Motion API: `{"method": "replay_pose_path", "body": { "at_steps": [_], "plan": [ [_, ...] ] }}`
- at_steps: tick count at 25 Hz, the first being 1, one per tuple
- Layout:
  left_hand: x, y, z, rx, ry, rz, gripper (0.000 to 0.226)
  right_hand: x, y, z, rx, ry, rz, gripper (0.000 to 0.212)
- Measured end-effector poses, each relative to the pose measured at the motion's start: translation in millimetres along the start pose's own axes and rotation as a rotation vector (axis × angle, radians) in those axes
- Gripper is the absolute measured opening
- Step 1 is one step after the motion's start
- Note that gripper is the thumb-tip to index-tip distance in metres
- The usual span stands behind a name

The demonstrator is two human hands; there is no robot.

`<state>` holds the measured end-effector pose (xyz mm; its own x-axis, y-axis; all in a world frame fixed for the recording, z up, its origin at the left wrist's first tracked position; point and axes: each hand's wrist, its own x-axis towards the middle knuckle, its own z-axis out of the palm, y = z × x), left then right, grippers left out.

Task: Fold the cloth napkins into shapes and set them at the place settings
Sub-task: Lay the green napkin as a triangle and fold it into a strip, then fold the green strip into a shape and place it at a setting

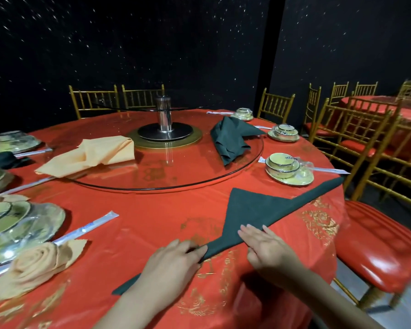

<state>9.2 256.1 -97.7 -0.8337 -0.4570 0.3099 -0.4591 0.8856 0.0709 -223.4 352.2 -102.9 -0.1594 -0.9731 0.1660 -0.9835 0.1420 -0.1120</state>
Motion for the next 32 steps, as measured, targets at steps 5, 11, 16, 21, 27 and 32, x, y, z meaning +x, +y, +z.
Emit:
{"method": "replay_pose_path", "body": {
  "at_steps": [5, 11, 16, 21, 27, 32],
  "plan": [
    [-48.3, -33.9, -15.7, 0.097, -0.035, 0.045, 0.04, 3.6, -12.2, -0.1, -0.018, 0.068, 0.012, 0.082],
    [-43.2, -33.7, -25.7, 0.069, -0.138, 0.058, 0.039, -10.6, -96.3, 5.3, 0.128, 0.252, -0.145, 0.04],
    [-34.4, -61.0, -48.0, -0.331, -0.319, 0.033, 0.037, -17.6, -143.6, 24.6, 0.135, 0.296, -0.227, 0.035],
    [-33.6, -105.1, -58.6, -0.301, -0.431, 0.032, 0.048, -19.5, -154.7, 32.9, 0.139, 0.337, -0.141, 0.035],
    [-39.8, -95.7, -50.4, -0.737, -0.331, 0.062, 0.05, -22.6, -157.3, 33.5, 0.152, 0.326, -0.074, 0.035],
    [-33.5, -90.1, -40.6, -0.872, -0.282, 0.038, 0.035, -24.1, -159.0, 34.6, 0.203, 0.348, -0.049, 0.043]
  ]
}}
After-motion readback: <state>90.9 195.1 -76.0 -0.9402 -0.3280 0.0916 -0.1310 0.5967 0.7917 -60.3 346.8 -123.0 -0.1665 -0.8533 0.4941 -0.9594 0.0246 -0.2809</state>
